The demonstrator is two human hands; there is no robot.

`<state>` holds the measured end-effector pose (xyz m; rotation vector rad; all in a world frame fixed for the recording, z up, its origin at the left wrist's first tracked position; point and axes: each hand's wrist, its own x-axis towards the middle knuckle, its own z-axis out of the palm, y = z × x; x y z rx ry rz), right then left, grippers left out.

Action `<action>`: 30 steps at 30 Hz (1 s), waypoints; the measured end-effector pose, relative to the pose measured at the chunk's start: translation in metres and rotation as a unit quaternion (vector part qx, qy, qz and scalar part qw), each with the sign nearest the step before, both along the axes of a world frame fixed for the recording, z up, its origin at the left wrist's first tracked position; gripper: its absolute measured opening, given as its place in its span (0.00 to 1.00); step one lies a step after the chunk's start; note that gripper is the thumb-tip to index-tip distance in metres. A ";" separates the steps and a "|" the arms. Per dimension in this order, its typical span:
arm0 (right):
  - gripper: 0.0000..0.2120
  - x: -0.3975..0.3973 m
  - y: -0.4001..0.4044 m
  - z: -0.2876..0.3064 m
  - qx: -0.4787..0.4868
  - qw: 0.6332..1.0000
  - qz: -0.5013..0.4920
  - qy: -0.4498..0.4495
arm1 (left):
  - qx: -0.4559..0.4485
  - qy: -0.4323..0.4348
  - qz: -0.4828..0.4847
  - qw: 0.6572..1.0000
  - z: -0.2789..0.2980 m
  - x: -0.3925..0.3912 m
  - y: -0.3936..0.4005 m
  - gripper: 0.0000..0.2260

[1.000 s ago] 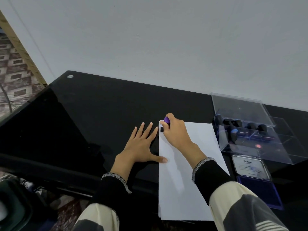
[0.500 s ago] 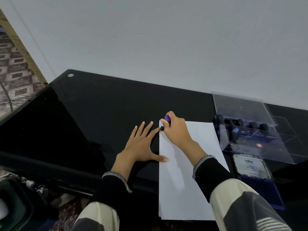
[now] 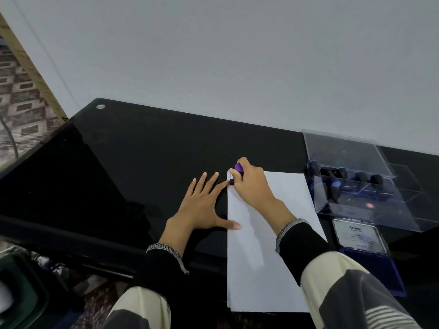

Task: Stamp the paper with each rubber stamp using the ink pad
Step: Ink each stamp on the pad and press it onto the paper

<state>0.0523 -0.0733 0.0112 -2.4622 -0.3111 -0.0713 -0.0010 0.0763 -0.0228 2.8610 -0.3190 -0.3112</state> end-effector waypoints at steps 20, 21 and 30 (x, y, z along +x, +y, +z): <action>0.09 0.003 0.002 -0.001 -0.007 1.000 0.004 -0.006 | 0.007 0.001 0.003 1.000 -0.001 0.000 0.000 0.54; 0.09 0.005 0.002 0.000 -0.008 1.000 0.005 -0.003 | 0.007 0.000 0.003 1.000 -0.001 0.000 0.000 0.54; 0.07 -0.008 0.001 -0.009 0.014 0.999 -0.005 -0.032 | 0.002 -0.002 0.003 1.000 0.000 0.000 0.000 0.54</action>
